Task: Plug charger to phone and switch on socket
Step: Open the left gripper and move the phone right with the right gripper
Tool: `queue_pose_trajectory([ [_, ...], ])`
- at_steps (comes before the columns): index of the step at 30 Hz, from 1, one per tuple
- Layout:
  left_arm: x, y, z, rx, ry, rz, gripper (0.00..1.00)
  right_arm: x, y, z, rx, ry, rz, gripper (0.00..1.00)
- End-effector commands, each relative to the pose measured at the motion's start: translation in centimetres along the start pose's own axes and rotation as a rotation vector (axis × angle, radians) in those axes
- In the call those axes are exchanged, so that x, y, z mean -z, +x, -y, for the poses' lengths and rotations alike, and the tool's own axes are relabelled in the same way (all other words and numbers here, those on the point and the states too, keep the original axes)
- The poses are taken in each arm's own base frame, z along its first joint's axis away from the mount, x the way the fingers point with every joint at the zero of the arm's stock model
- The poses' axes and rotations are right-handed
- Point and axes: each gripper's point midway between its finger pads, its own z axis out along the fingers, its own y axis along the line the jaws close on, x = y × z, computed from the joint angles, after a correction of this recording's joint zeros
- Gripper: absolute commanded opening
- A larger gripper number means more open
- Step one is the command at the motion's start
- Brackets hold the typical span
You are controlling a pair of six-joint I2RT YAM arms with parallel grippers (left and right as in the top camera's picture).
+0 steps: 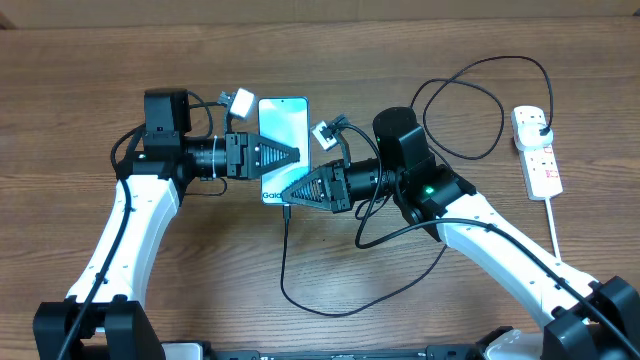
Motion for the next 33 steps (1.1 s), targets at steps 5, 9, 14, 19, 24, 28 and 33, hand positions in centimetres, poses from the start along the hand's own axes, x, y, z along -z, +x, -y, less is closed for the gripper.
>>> queue_pose_trajectory([
  [5, 2.1, -2.3, -0.5, -0.103, -0.072, 0.09, 0.83, 0.6, -0.2, 0.1, 0.001, 0.016, 0.002, 0.04],
  [9, 3.5, -3.2, -1.4, -0.1, -0.12, 0.141, 1.0, 1.4, -0.2, 2.8, -0.083, 0.135, 0.033, 0.04],
  [14, 4.3, -3.9, -2.7, -0.091, -0.201, 0.185, 1.0, 2.3, 0.4, 5.9, -0.144, 0.284, 0.054, 0.04],
  [19, 4.9, -4.3, -4.9, -0.054, -0.324, 0.227, 1.0, 2.9, 2.2, 8.6, -0.211, 0.394, 0.049, 0.04],
  [24, 5.9, -4.5, -7.2, -0.005, -0.456, 0.266, 1.0, 3.3, 3.6, 10.8, -0.245, 0.467, 0.051, 0.04],
  [28, 7.0, -5.0, -8.8, 0.002, -0.57, 0.306, 1.0, 3.1, 4.6, 12.0, -0.268, 0.481, 0.037, 0.04],
  [33, 8.2, -5.0, -10.3, 0.028, -0.671, 0.334, 1.0, 2.7, 5.6, 13.7, -0.31, 0.501, 0.007, 0.04],
])
